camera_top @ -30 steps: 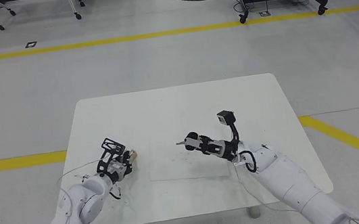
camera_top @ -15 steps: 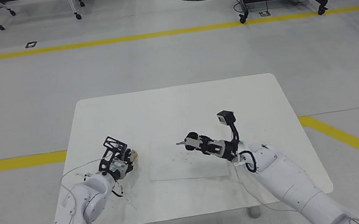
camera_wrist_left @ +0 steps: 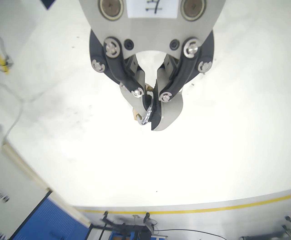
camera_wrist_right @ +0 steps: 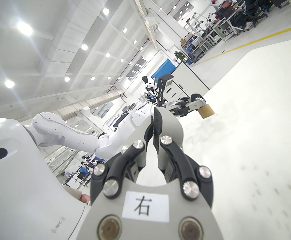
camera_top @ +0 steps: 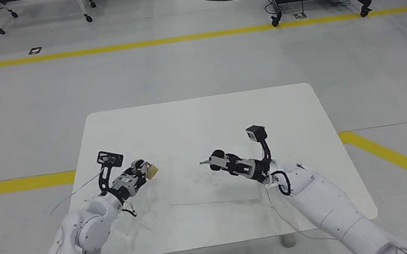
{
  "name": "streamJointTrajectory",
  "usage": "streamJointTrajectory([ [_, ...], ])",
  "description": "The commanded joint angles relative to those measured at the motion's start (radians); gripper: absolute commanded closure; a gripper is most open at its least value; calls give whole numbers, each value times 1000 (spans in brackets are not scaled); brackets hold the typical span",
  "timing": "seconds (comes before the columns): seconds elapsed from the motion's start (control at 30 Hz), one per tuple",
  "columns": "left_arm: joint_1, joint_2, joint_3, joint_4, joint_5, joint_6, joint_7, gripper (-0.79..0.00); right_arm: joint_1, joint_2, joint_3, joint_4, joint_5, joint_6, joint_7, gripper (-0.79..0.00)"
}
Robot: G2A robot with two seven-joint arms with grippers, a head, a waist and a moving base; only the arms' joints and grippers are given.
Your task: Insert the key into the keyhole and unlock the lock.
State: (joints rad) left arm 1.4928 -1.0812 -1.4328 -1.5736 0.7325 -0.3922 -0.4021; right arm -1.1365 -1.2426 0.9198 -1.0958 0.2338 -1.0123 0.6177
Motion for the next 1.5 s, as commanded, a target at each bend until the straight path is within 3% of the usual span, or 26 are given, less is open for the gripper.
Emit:
streamJointTrajectory([
  [0.0,0,2,-19,-5,-119,-31,-39,0,0,0,0,0,0,0,0,0],
  [0.27,1,2,-21,-10,-129,-36,-40,0,0,0,0,0,0,0,0,0],
  [0.33,11,-5,-2,-16,-286,-27,-56,0,-6,0,7,-8,-9,17,-28,0],
  [0.4,-2,-10,6,-15,-522,1,-144,0,-22,-4,20,-16,-16,22,-99,0],
  [0.47,-22,-14,8,-7,-759,72,-260,0,-29,-8,18,-19,-34,28,-131,0],
  [0.57,-66,-21,22,39,-1067,249,-400,0,-22,-13,15,-16,-85,50,-164,0],
  [0.67,-132,-31,60,124,-1266,438,-499,0,-22,-17,24,-22,-140,59,-217,0],
  [0.8,-231,-43,127,226,-1323,588,-536,0,-40,-16,50,-54,-240,80,-294,0],
  [0.93,-286,-50,167,271,-1326,609,-574,0,-81,-9,86,-106,-316,105,-352,0],
  [1.23,-288,-49,170,273,-1323,613,-585,0,-98,-7,93,-129,-322,111,-357,0],
  [1.3,-276,-48,184,267,-1264,597,-542,0,-98,-7,93,-129,-322,111,-357,0],
  [1.47,-309,-59,216,302,-1323,687,-515,0,-84,-5,92,-170,-441,171,-336,0],
])
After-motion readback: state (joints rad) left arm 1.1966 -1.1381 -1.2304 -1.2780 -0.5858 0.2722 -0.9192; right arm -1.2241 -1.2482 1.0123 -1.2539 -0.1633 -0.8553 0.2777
